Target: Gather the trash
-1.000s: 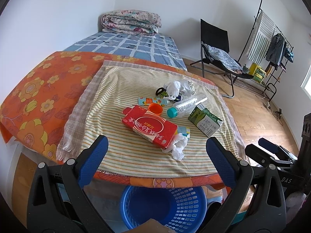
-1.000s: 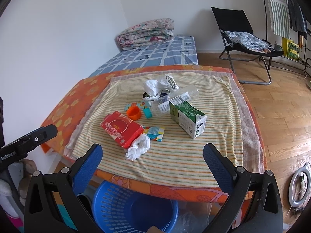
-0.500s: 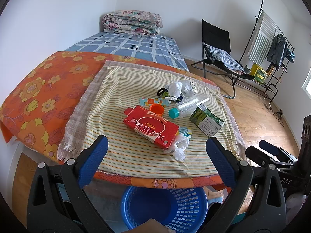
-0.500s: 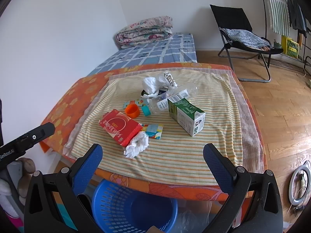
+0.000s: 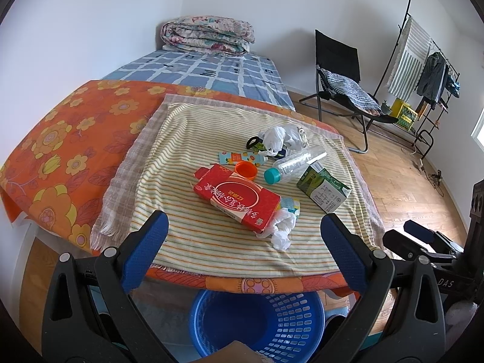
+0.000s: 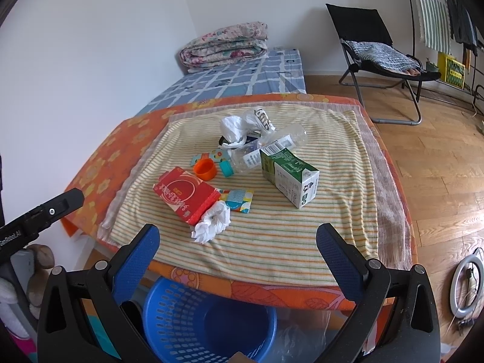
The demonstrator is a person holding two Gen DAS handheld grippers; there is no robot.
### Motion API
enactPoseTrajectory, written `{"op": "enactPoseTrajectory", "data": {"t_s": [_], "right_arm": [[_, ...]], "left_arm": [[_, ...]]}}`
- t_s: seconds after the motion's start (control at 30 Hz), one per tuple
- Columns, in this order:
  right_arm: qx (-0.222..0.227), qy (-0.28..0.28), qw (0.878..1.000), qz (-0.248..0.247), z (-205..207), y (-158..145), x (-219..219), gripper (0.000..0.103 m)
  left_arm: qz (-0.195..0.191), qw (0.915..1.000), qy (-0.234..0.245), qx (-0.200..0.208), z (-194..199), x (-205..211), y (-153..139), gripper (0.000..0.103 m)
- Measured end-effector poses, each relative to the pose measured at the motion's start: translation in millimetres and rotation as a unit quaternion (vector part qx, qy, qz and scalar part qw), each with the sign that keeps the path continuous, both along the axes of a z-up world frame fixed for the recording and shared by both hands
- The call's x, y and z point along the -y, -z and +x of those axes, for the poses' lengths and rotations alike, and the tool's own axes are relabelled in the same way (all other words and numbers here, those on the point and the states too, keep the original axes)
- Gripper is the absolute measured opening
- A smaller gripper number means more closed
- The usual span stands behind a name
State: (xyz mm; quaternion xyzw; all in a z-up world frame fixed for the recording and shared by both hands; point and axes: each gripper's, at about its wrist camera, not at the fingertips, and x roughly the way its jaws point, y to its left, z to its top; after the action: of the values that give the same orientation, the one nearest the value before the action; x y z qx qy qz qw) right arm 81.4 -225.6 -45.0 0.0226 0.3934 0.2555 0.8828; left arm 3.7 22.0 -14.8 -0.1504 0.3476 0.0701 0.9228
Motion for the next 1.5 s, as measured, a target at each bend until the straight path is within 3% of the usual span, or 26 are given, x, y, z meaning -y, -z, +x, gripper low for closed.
{"op": "enactPoseTrajectory", "data": {"t_s": [0.63,0.93,1.07,1.3,1.5], "right_arm": [[-0.017,-0.005,1.000,-0.009,3,3,-3,0.103],[-0.004,0.015,1.000,0.016,6,-6,11,0.103],[0.034,0.014,0.999,0.005,-2,-22,16,0.103],[0.062,0.021,0.996,0.056,-3,-52,40,0.103],[0.043,0.028,0.996,0.070,27,-58,48,0.103]], "left_arm": [[0.004,0.9998,-0.016,-0.006,-4,-15,4,0.102],[0.002,0.9989,-0.047,-0.003,2,-24,-15,0.102],[-0.029,0.9971,-0.068,-0.017,4,-30,-28,0.102],[-0.060,0.9941,-0.049,-0.076,23,-15,-52,0.102],[-0.108,0.9876,-0.066,-0.094,39,-22,-23,0.102]]}}
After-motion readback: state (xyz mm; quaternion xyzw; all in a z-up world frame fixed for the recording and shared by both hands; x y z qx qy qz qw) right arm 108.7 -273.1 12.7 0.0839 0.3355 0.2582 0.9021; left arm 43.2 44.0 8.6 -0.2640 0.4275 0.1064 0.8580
